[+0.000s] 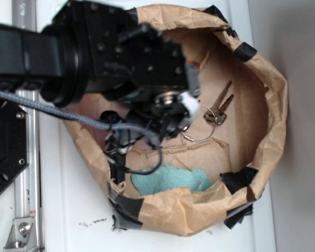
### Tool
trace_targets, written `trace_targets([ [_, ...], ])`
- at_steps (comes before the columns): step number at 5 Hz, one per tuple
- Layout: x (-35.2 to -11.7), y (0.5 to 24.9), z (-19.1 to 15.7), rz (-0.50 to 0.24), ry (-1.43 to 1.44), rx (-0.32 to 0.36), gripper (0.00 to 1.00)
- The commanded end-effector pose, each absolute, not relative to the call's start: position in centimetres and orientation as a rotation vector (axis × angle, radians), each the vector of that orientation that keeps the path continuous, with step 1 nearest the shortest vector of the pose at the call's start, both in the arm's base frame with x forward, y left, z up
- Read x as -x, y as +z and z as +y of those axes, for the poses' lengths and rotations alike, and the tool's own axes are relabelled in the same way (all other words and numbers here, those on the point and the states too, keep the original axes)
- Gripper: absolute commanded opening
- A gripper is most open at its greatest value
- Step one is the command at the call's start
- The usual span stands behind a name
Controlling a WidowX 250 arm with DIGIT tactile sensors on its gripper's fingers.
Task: Grab the black box.
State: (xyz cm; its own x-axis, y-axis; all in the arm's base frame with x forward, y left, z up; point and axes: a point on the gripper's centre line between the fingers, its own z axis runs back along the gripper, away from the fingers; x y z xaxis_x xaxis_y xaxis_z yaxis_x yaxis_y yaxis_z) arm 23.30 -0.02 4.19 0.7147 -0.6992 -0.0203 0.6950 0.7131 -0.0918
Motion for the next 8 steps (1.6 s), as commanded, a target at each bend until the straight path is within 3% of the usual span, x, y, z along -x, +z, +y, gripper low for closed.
trace_targets([
  [1, -23.1, 3.8, 0.0, -0.045, -0.762, -0.026, 1.00],
  [3, -25.8, 3.7, -0.5, -0.017, -0.658, 0.008, 1.00],
  [4, -26.1, 3.8, -0.3, -0.002, -0.645, 0.026, 0.94],
  [5, -25.7, 4.2, -0.4, 0.002, -0.665, 0.031, 0.00],
  [6, -25.3, 5.6, -0.3, -0.006, -0.695, 0.018, 0.00],
  [8, -25.2, 11.5, -0.7, -0.053, -0.688, 0.011, 0.00],
])
